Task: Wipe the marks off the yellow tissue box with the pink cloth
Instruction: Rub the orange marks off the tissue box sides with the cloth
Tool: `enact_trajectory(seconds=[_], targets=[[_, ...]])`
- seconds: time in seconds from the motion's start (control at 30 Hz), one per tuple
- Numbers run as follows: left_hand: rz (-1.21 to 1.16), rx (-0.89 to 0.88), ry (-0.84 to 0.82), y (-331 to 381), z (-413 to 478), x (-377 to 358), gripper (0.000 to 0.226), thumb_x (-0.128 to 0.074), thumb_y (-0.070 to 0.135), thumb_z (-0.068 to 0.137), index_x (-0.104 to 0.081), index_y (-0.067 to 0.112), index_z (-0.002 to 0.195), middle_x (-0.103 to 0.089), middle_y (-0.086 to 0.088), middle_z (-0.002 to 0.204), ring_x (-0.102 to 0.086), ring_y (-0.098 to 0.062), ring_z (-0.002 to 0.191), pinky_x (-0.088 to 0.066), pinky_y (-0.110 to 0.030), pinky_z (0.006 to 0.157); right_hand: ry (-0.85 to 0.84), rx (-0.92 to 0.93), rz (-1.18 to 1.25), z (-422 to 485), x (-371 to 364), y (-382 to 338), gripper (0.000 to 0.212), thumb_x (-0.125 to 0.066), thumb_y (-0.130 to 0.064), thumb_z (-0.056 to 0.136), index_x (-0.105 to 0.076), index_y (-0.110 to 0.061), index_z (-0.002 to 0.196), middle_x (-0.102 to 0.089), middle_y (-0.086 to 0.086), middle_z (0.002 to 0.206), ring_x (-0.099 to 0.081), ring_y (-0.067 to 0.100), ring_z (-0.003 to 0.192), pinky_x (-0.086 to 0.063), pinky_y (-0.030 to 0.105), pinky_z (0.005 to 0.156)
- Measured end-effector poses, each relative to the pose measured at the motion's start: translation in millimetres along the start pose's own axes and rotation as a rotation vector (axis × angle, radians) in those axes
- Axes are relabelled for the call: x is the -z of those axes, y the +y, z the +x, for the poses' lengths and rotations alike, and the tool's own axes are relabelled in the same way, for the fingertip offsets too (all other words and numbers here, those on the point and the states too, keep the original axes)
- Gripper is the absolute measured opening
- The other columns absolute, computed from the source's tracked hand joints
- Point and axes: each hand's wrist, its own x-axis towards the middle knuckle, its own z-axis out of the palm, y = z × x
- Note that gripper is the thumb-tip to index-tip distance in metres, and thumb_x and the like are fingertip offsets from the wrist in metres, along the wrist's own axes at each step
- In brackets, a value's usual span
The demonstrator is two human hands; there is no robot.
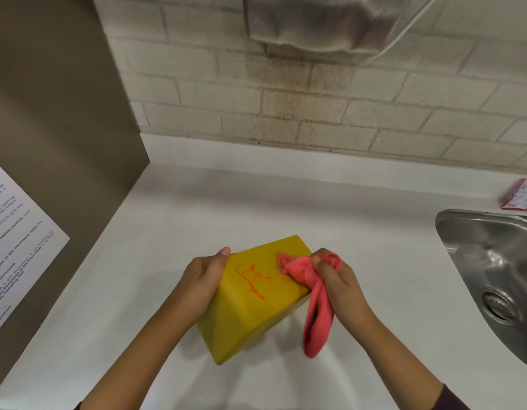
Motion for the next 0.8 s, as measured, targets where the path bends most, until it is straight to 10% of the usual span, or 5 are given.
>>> enact_trajectory(seconds=[0.23,0.33,0.5,0.8], targets=[[0.030,0.019,0.035,8,1,-4,0.057,-0.030,0.074,0.067,-0.035,0.018,0.057,-0.048,-0.009,0.057,-0.052,-0.023,0.057,-0.044,-0.036,0.066,-0.054,-0.006,-0.151,3,-27,-6,0.022,-0.046,-0.030,0.097,-0.063,-0.026,0.083,-0.072,-0.004,0.096,-0.065,0.013,0.094,-0.047,0.030,0.086],[0.007,-0.007,0.065,7,-1,-5,0.051,-0.034,0.066,0.073,-0.031,0.020,0.051,-0.043,-0.002,0.049,-0.046,-0.020,0.051,-0.039,-0.035,0.062,-0.165,0.078,-0.137,-14,-27,-2,0.020,-0.046,-0.034,0.089,-0.058,-0.034,0.073,-0.068,-0.022,0.080,-0.061,-0.003,0.079,-0.045,0.014,0.073],[0.004,-0.006,0.078,4,-3,-4,0.049,-0.035,0.051,0.092,-0.030,0.020,0.054,-0.045,-0.006,0.056,-0.050,-0.022,0.057,-0.041,-0.035,0.067,0.071,-0.003,0.017,-2,-1,5,0.023,-0.047,-0.021,0.093,-0.052,-0.013,0.072,-0.059,0.010,0.075,-0.055,0.018,0.073,-0.042,0.030,0.068],[0.079,-0.032,0.115,18,2,-8,0.051,-0.037,0.054,0.087,-0.031,0.022,0.048,-0.044,-0.001,0.050,-0.048,-0.023,0.054,-0.040,-0.035,0.063,-0.083,0.109,-0.065,-20,-33,-11,0.025,-0.046,-0.032,0.088,-0.056,-0.018,0.070,-0.063,-0.021,0.066,-0.057,-0.005,0.065,-0.043,0.009,0.061]])
